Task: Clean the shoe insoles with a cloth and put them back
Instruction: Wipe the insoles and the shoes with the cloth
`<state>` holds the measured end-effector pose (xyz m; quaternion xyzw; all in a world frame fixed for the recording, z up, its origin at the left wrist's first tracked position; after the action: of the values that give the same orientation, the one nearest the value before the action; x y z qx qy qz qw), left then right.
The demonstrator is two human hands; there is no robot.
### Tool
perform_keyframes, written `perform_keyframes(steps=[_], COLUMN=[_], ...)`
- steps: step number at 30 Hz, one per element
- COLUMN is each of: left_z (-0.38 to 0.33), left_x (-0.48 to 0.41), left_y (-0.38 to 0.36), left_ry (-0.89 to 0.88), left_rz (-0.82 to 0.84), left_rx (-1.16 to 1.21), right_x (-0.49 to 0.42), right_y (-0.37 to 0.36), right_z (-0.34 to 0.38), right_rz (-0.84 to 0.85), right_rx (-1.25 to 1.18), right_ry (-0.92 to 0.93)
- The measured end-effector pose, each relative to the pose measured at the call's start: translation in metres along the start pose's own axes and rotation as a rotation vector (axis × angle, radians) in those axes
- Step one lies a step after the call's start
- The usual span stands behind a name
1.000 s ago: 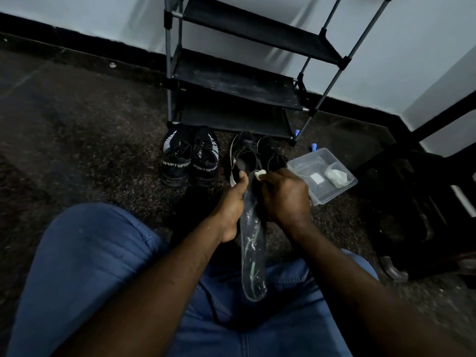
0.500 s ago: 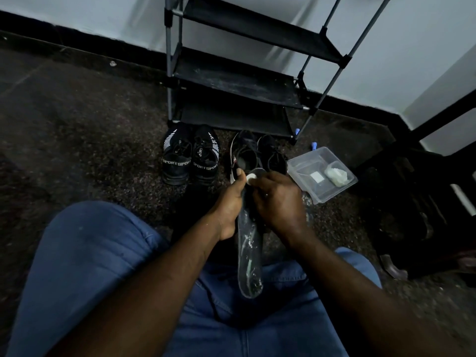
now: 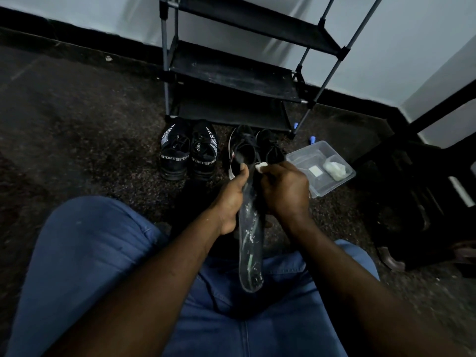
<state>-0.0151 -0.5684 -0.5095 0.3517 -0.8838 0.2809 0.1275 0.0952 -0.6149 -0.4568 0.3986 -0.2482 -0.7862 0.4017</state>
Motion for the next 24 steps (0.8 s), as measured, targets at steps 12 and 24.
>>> perform_keyframes(steps=[12,24], left_z=[-0.002,-0.001], left_x=[-0.003,-0.005], left_y=[0.006,0.005], left_ry=[-0.038,-0.015], left_rz=[-0.036,0.005], left_rx=[-0.054,-0.008], right_x=[0.007,0.006], right_y=[-0.001,0.003], right_z=[-0.011,-0.006], right_rz=[0.020,-0.017], right_rx=[-0.026,-0.051], right_ry=[-0.058,-0.018])
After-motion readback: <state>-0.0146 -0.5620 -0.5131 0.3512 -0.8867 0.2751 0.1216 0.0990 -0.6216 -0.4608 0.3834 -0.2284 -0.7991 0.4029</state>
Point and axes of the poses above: each hand's wrist, its own x-axis away from the middle knuckle, its own y-axis out of the back of the hand, z = x × y, the point moved 3 cm from there along -x, towards the middle knuckle, and after that the axes turned 14 degrees about -x, right-handed, at the moved point
